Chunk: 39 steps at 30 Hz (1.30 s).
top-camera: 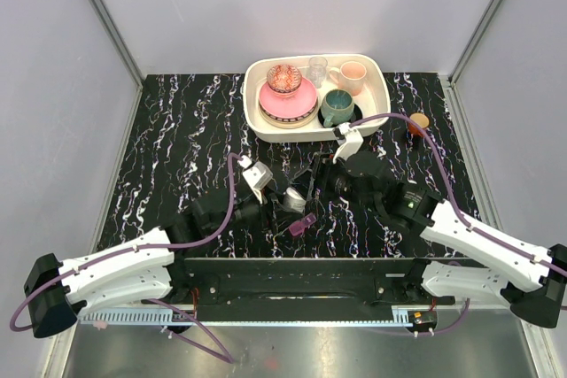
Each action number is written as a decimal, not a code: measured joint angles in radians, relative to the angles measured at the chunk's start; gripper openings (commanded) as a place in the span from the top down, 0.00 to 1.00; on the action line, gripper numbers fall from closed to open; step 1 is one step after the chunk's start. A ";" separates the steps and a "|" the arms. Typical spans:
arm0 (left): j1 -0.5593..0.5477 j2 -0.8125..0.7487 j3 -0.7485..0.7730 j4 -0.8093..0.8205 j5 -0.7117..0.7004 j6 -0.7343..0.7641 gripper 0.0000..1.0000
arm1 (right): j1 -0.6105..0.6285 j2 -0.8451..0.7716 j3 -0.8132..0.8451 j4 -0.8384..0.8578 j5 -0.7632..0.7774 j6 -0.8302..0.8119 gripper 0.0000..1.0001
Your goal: Sort the pills into containers
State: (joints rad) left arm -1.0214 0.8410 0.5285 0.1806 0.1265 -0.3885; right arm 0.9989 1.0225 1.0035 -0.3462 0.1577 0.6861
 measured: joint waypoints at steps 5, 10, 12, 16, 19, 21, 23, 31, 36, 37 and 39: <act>0.000 0.000 0.002 -0.005 0.000 0.000 1.00 | 0.001 0.010 0.000 0.004 -0.005 0.002 0.58; 0.000 0.000 0.002 -0.007 0.001 0.000 1.00 | 0.003 0.009 -0.002 0.011 -0.013 0.001 1.00; -0.001 0.000 0.002 -0.006 0.004 -0.001 1.00 | 0.003 0.002 -0.011 0.022 -0.021 -0.004 1.00; -0.001 -0.008 -0.031 0.051 0.031 -0.017 1.00 | 0.000 -0.024 -0.040 0.060 -0.066 -0.037 1.00; 0.000 -0.028 -0.087 0.132 0.076 -0.044 1.00 | -0.001 -0.052 -0.079 0.103 -0.127 -0.069 1.00; -0.001 -0.037 -0.118 0.181 0.113 -0.060 1.00 | -0.002 -0.075 -0.106 0.131 -0.175 -0.092 1.00; 0.000 -0.043 -0.141 0.225 0.162 -0.077 1.00 | -0.003 -0.098 -0.127 0.151 -0.231 -0.115 1.00; 0.000 -0.056 -0.151 0.349 0.373 -0.106 1.00 | -0.005 -0.179 -0.155 0.243 -0.470 -0.195 1.00; -0.006 -0.075 -0.151 0.357 0.424 -0.090 1.00 | -0.005 -0.209 -0.183 0.301 -0.564 -0.216 0.88; -0.008 -0.082 -0.149 0.350 0.425 -0.083 1.00 | -0.005 -0.214 -0.186 0.307 -0.570 -0.219 0.81; -0.008 -0.089 -0.145 0.340 0.425 -0.074 1.00 | -0.005 -0.217 -0.187 0.315 -0.572 -0.221 0.56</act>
State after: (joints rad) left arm -1.0294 0.7517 0.3840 0.5209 0.5518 -0.4622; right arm 0.9943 0.8059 0.8162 -0.0307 -0.4145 0.4652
